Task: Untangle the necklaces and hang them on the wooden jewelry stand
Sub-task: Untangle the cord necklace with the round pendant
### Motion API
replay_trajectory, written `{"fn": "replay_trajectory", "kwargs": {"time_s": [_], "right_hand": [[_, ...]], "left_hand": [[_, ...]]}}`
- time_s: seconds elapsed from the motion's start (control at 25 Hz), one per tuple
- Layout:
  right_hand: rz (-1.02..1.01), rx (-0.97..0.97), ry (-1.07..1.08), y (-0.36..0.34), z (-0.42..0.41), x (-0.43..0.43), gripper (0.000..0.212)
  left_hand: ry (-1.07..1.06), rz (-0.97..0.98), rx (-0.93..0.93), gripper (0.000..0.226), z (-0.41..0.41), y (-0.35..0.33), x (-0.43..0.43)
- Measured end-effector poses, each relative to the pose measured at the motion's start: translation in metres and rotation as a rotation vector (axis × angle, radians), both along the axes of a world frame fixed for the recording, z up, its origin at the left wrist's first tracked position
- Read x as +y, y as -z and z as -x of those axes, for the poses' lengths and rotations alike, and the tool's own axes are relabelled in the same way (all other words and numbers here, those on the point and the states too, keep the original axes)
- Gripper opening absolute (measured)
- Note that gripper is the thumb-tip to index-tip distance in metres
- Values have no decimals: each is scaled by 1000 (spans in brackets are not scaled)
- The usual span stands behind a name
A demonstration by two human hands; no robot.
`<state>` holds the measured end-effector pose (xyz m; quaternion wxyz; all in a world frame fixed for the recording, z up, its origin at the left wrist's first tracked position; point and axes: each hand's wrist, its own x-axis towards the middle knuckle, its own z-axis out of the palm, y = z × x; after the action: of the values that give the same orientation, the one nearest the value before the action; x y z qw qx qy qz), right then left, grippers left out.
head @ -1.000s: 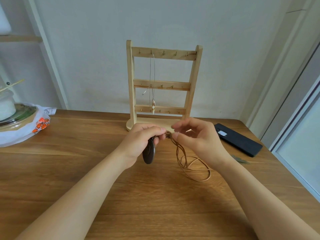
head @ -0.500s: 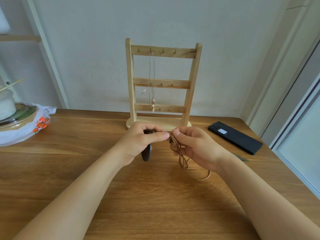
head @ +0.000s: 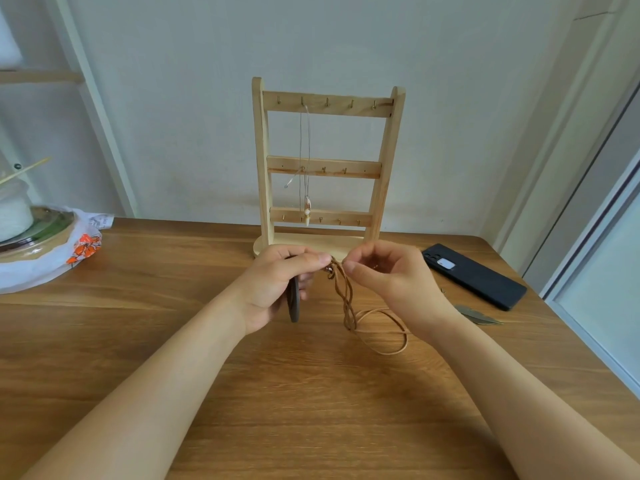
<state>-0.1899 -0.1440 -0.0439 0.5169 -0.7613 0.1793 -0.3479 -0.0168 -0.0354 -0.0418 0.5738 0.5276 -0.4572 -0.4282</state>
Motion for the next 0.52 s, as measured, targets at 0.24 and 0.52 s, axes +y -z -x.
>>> {"fn": "replay_trajectory", "kwargs": {"time_s": [0.24, 0.52], "right_hand": [[-108, 35, -65, 3, -4, 5, 8], [-352, 4, -91, 3, -2, 4, 5]], "left_hand": [[-156, -7, -135, 4, 6, -1, -2], [-284, 81, -306, 17, 6, 10, -6]]}}
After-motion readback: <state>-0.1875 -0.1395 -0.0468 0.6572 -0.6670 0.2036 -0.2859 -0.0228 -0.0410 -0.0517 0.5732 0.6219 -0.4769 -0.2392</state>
